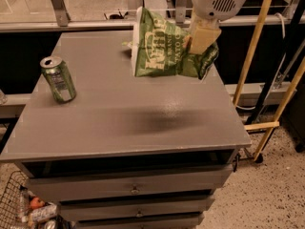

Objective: Move green jalapeno chip bag near green can

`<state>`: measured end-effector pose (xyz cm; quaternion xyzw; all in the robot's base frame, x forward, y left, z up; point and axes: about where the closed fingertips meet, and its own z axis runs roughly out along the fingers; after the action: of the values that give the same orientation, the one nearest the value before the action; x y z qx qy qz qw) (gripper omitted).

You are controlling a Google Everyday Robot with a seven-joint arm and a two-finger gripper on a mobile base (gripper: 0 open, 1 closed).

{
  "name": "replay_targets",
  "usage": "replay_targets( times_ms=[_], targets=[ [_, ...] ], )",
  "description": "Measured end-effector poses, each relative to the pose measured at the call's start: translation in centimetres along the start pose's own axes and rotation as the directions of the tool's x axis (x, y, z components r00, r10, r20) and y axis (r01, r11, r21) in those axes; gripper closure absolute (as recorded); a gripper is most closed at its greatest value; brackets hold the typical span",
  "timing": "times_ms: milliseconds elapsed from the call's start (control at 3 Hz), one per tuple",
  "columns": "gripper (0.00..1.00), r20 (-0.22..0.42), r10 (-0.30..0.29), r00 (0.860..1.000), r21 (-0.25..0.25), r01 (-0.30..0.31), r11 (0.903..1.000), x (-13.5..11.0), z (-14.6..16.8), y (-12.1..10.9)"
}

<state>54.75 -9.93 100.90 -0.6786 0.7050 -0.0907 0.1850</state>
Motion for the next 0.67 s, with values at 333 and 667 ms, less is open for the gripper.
replay_targets(
  times_ms=[333,667],
  targets=[
    [1.0,0.015,-0.021,1.0,0.0,0.021,0.9998,-0.7,0.2,0.1],
    [1.0,-0.006,-0.182,0.983,0.001,0.182,0.9833,-5.6,1.0,0.4]
  ],
)
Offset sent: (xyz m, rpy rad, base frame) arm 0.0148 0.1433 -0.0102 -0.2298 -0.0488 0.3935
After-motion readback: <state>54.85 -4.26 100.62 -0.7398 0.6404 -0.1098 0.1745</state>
